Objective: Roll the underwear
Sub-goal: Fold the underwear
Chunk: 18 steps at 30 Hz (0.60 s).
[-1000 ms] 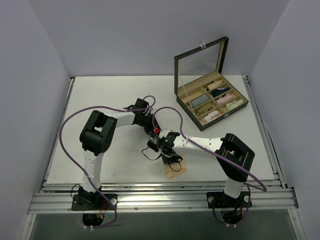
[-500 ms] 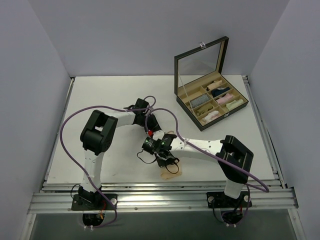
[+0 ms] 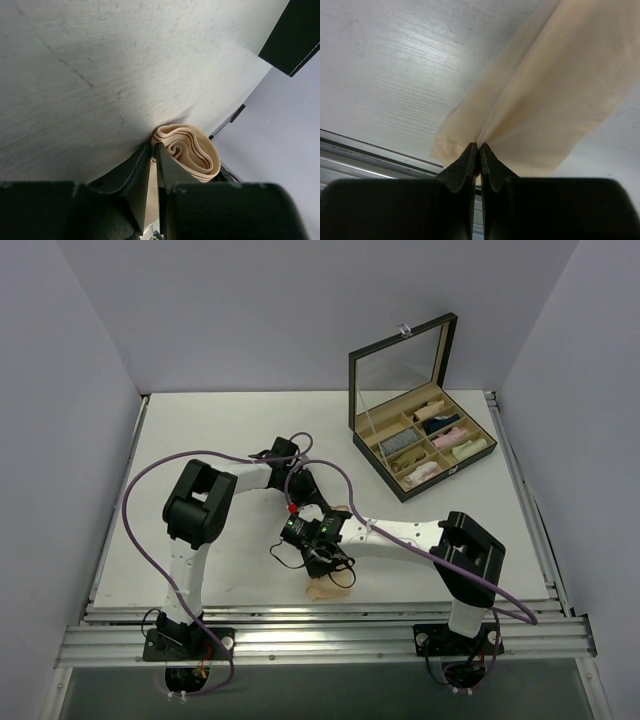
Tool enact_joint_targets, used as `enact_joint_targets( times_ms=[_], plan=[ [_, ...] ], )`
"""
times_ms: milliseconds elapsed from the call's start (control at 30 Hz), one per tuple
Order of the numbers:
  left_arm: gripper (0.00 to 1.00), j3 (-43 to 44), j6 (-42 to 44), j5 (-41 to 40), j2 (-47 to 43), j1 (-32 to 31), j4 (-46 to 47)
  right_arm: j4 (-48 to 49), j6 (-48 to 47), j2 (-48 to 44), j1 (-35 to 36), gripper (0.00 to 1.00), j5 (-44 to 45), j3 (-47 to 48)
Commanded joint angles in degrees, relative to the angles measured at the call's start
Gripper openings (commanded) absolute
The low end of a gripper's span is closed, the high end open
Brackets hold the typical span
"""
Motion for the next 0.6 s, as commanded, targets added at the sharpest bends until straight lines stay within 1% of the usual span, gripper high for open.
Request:
enact_joint_targets(
  times_ms=[0,67,100,200,367,400,433,500,567],
  plan=[
    [0.2,-3.5,3.7,-14.7,5.7,-0.4,-7.4,1.3,0.3,2.3,0.3,0.01,-3.8,0.0],
    [0.21,-3.6,3.6,-14.4,4.9,-0.3,-7.6,1.9,0.3,3.6,0.4,0.12,-5.9,0.4],
    [0.22,-3.8,3.3,-13.9,4.3,-0.3,-7.6,1.9,0.3,3.7,0.2,0.19,-5.8,0.8],
    [0.28,-3.9,3.1,-13.0,1.1,-0.2,-7.1,2.3,-0.5,2.2,-0.8,0.24,-6.2,1.2],
    [0.35,0.1,4.4,-12.2,-6.1,0.6,-10.1,0.4,-2.8,-3.4,-8.3,0.25,-8.0,4.8],
    [0.41,2.0,5.0,-12.3,-7.1,0.8,-11.2,-0.1,-3.4,-5.2,-9.5,0.25,-8.5,5.7],
    [0.43,2.8,5.4,-12.3,-8.2,1.1,-11.7,-1.1,-3.7,-6.0,-12.2,0.26,-8.5,7.3],
    [0.46,5.7,6.8,-11.6,-8.5,1.8,-14.6,-2.1,-4.5,-7.8,-14.6,0.26,-7.6,8.5],
    [0.46,6.8,7.9,-13.4,-9.0,2.3,-16.9,-2.6,-5.8,-8.8,-18.0,0.26,-6.9,8.9]
  ],
)
